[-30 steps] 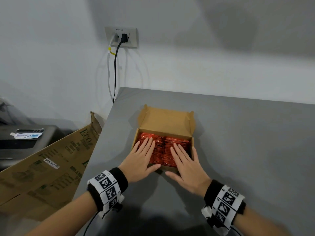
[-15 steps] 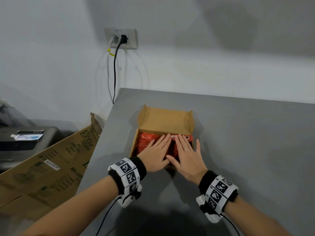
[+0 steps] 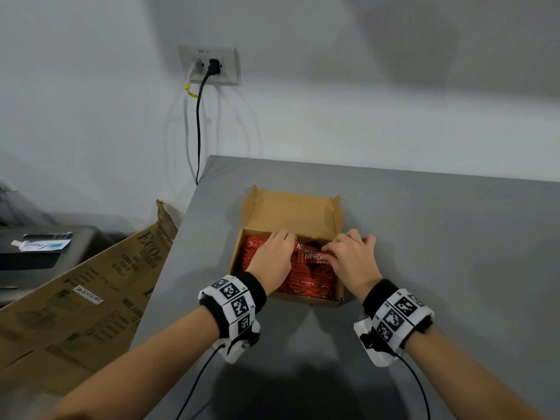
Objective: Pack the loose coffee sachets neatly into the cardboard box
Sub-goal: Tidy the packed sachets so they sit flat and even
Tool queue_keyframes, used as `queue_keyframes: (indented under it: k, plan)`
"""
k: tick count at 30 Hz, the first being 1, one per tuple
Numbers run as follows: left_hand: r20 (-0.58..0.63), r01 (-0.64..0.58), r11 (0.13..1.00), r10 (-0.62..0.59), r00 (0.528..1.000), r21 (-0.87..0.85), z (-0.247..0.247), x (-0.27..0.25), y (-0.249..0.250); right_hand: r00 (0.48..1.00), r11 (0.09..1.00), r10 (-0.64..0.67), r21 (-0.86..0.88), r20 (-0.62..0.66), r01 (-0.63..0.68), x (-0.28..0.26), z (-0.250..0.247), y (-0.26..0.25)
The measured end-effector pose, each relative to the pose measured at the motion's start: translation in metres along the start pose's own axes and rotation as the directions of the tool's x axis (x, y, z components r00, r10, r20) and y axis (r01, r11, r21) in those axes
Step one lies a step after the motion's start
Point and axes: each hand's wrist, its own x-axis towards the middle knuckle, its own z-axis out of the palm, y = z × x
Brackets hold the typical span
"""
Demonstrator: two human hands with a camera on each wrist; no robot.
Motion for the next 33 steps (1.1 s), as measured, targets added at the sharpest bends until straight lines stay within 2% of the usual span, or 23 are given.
queue_keyframes:
  k: [2, 3, 4, 6, 7, 9, 13, 16, 19, 21, 24, 26, 28, 30, 33]
  plan:
    - [0.022, 0.004, 1.000, -0.003, 1.000, -0.027, 0.003, 0.000, -0.003, 0.996, 0.999, -0.044, 0.034, 0.077, 0.042, 0.005, -0.010, 0.007]
    - [0.040, -0.018, 1.000, 0.018, 0.999, -0.013, 0.006, 0.000, -0.005, 0.997, 0.994, -0.042, 0.104, 0.058, 0.035, 0.006, -0.016, 0.013]
    - [0.062, -0.045, 0.999, 0.044, 0.997, 0.018, 0.008, -0.001, -0.006, 1.000, 0.979, -0.006, 0.202, -0.003, 0.006, 0.007, -0.020, 0.019]
    - [0.097, -0.078, 0.993, 0.070, 0.993, 0.084, 0.012, -0.002, -0.010, 0.983, 0.906, 0.148, 0.414, -0.111, -0.089, 0.008, -0.026, 0.026]
    - [0.098, -0.079, 0.992, 0.069, 0.993, 0.103, 0.014, -0.002, -0.010, 0.972, 0.855, 0.208, 0.503, -0.110, -0.126, 0.007, -0.027, 0.026]
    - [0.070, -0.064, 0.992, 0.057, 0.996, 0.110, 0.014, 0.000, -0.011, 0.971, 0.806, 0.232, 0.570, -0.057, -0.159, 0.006, -0.023, 0.021]
    - [0.036, -0.028, 0.994, 0.024, 0.999, 0.106, 0.010, 0.007, -0.009, 0.988, 0.825, 0.156, 0.551, -0.009, -0.125, 0.009, -0.016, 0.007]
    - [0.027, -0.047, 0.997, 0.045, 0.999, 0.058, 0.007, 0.012, -0.008, 0.996, 0.838, 0.039, 0.540, 0.075, -0.073, 0.015, -0.017, 0.004]
    - [0.015, -0.033, 0.989, 0.035, 0.999, -0.144, 0.005, 0.013, -0.010, 0.981, 0.911, -0.105, 0.411, 0.161, 0.030, 0.019, -0.022, 0.009]
    - [-0.011, -0.023, 0.965, 0.021, 1.000, -0.260, 0.002, 0.012, -0.012, 0.953, 0.946, -0.186, 0.306, 0.237, 0.109, 0.021, -0.023, 0.010]
    - [-0.069, -0.030, 0.936, 0.006, 0.998, -0.350, 0.000, 0.014, -0.013, 0.938, 0.960, -0.178, 0.262, 0.298, 0.099, 0.023, -0.023, 0.007]
    - [-0.113, -0.038, 0.916, -0.008, 0.994, -0.400, -0.001, 0.015, -0.013, 0.958, 0.955, -0.127, 0.293, 0.256, 0.049, 0.027, -0.027, 0.007]
    - [-0.123, -0.018, 0.921, -0.033, 0.992, -0.388, 0.002, 0.013, -0.015, 0.989, 0.922, -0.049, 0.386, 0.138, -0.008, 0.028, -0.031, 0.013]
    - [-0.102, -0.022, 0.947, -0.011, 0.995, -0.322, 0.005, 0.010, -0.014, 0.999, 0.891, 0.027, 0.453, 0.027, -0.036, 0.028, -0.032, 0.019]
    - [-0.076, -0.094, 0.981, 0.082, 0.994, -0.167, 0.010, 0.009, -0.005, 1.000, 0.922, 0.016, 0.386, 0.013, -0.020, 0.026, -0.025, 0.018]
